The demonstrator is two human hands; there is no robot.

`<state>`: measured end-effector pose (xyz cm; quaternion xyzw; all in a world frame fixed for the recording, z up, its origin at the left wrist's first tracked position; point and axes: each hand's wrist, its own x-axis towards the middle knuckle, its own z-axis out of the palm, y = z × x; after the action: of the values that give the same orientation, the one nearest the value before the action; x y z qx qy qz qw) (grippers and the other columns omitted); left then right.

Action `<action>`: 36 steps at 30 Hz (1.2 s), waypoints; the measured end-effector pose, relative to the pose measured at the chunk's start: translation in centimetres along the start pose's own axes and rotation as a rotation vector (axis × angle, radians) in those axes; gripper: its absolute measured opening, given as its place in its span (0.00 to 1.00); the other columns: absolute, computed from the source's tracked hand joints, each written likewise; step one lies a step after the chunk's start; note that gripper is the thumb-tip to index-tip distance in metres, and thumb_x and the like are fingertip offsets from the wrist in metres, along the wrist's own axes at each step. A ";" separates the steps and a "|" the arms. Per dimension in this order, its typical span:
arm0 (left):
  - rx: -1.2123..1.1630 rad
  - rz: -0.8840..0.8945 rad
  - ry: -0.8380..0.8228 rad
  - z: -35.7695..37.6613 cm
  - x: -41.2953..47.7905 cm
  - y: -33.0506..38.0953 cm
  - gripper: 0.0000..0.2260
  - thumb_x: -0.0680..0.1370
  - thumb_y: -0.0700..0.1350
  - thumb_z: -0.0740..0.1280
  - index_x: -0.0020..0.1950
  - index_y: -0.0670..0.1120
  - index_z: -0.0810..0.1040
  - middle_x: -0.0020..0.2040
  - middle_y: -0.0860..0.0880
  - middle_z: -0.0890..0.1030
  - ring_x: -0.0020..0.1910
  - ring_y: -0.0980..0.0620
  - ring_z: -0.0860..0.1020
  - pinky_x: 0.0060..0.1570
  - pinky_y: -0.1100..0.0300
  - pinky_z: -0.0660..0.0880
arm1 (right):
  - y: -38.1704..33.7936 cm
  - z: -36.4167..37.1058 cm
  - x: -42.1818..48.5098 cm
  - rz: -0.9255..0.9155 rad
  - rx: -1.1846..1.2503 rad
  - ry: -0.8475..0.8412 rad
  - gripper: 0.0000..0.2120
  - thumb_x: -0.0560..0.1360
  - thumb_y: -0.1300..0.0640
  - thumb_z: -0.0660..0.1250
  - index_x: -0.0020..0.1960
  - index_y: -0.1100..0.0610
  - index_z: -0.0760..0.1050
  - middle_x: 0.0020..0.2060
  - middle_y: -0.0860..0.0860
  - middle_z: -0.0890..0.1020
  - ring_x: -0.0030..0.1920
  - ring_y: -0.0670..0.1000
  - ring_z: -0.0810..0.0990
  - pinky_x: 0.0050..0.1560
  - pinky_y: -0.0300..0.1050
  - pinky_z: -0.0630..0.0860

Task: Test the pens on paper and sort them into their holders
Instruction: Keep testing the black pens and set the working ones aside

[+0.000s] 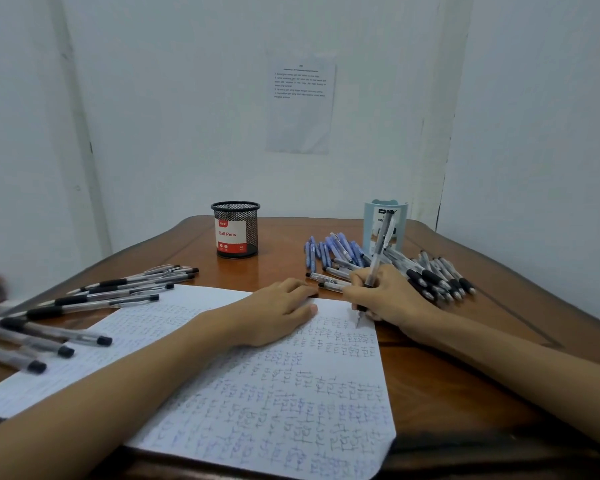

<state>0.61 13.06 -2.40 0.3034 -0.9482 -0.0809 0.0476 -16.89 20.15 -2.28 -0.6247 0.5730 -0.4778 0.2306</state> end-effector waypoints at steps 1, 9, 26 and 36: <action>0.001 -0.001 -0.001 0.0 0.0 0.0 0.22 0.82 0.54 0.48 0.76 0.49 0.56 0.74 0.51 0.60 0.70 0.54 0.60 0.68 0.60 0.57 | 0.0 0.0 -0.1 0.007 0.026 -0.005 0.20 0.74 0.68 0.65 0.25 0.58 0.66 0.18 0.47 0.71 0.19 0.41 0.67 0.24 0.28 0.65; 0.007 -0.003 -0.007 0.0 -0.1 0.1 0.22 0.82 0.53 0.48 0.76 0.49 0.56 0.74 0.51 0.60 0.70 0.54 0.60 0.67 0.61 0.57 | -0.1 0.0 -0.2 -0.010 -0.001 0.038 0.20 0.74 0.66 0.67 0.25 0.57 0.68 0.21 0.50 0.73 0.19 0.42 0.68 0.24 0.31 0.67; 0.005 -0.005 -0.003 0.1 0.0 -0.1 0.22 0.82 0.53 0.48 0.76 0.48 0.56 0.74 0.51 0.60 0.71 0.53 0.60 0.68 0.60 0.57 | 0.0 0.1 0.0 -0.039 -0.045 0.040 0.20 0.74 0.65 0.65 0.26 0.57 0.66 0.21 0.51 0.69 0.20 0.40 0.68 0.26 0.27 0.67; 0.015 -0.008 -0.007 0.0 -0.1 0.1 0.23 0.82 0.53 0.48 0.76 0.48 0.56 0.74 0.50 0.59 0.71 0.53 0.60 0.69 0.60 0.57 | 0.2 0.1 0.0 -0.048 -0.089 0.055 0.19 0.75 0.65 0.65 0.27 0.57 0.65 0.22 0.50 0.68 0.22 0.40 0.67 0.28 0.29 0.66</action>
<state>0.63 13.23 -2.38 0.3071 -0.9478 -0.0751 0.0418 -16.88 20.06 -2.49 -0.6346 0.5845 -0.4744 0.1751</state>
